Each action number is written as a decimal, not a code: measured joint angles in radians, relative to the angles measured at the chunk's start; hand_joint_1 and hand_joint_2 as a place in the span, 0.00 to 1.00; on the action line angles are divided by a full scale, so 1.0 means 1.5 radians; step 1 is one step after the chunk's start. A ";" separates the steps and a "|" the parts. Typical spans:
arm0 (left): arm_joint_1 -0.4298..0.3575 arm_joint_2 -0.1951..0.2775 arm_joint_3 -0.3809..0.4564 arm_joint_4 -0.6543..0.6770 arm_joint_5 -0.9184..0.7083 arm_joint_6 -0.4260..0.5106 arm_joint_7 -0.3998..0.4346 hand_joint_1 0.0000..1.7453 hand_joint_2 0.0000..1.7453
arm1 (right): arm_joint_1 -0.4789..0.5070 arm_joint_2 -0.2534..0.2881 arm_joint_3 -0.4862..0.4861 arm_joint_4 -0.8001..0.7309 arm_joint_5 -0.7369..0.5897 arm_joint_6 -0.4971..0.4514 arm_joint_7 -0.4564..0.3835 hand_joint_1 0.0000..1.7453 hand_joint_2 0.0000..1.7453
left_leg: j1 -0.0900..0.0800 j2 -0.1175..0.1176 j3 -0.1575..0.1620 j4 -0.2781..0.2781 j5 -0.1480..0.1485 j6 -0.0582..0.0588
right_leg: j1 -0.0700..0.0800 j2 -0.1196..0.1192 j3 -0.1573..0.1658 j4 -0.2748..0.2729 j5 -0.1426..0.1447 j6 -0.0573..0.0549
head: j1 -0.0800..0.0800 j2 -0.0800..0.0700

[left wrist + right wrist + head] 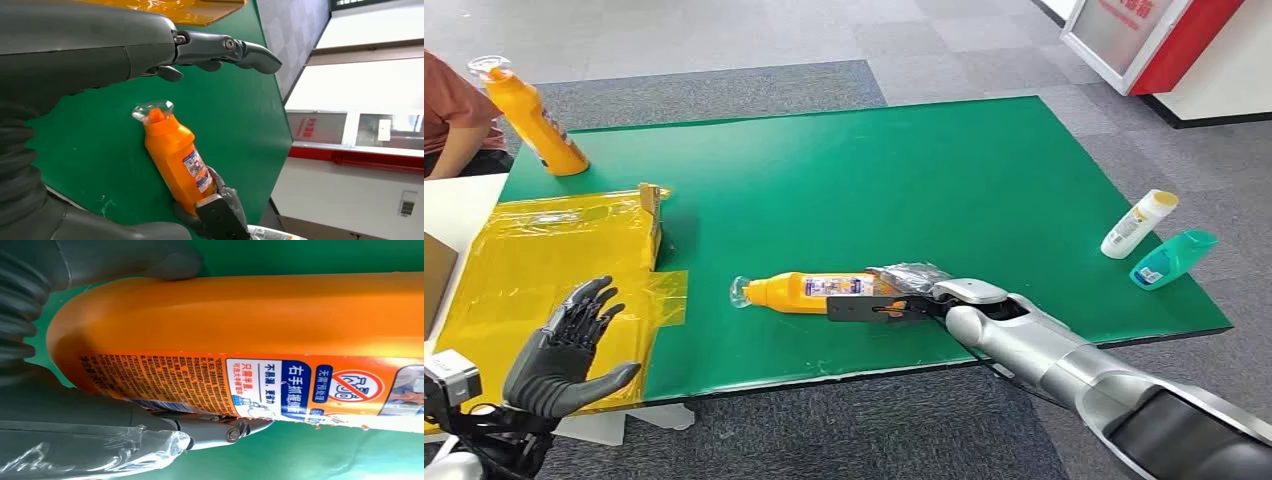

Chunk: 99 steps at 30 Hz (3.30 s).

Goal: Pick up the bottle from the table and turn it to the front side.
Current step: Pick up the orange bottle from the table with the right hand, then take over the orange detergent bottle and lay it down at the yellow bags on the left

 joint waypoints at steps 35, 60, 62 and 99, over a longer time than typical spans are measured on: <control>-0.068 -0.008 -0.036 0.048 0.041 0.053 0.002 0.00 1.00 | 0.159 -0.006 -0.252 -0.200 -0.410 -0.027 -0.202 1.00 1.00 | 0.000 0.000 0.000 0.000 0.001 0.000 | 0.000 0.000 0.000 0.000 0.001 0.000 | 0.000 0.000; -0.195 -0.034 -0.167 0.061 0.228 0.060 0.075 0.00 1.00 | 0.154 0.020 -0.139 -0.321 -0.401 -0.044 -0.230 1.00 1.00 | 0.000 0.000 0.000 0.000 0.001 0.000 | 0.000 0.000 0.000 0.000 0.001 0.000 | 0.000 0.000; -0.199 -0.034 -0.173 0.061 0.227 0.064 0.075 0.00 1.00 | 0.153 0.021 -0.132 -0.327 -0.401 -0.044 -0.231 1.00 1.00 | 0.000 0.000 0.000 0.000 0.001 0.000 | 0.000 0.000 0.000 0.000 0.001 0.000 | 0.000 0.000; -0.254 -0.027 -0.277 0.053 0.239 0.080 0.112 1.00 1.00 | 0.116 0.023 -0.066 -0.347 -0.366 -0.060 -0.235 1.00 1.00 | 0.000 0.000 -0.001 0.000 0.002 0.000 | 0.000 0.000 0.000 0.000 0.001 0.000 | 0.000 0.000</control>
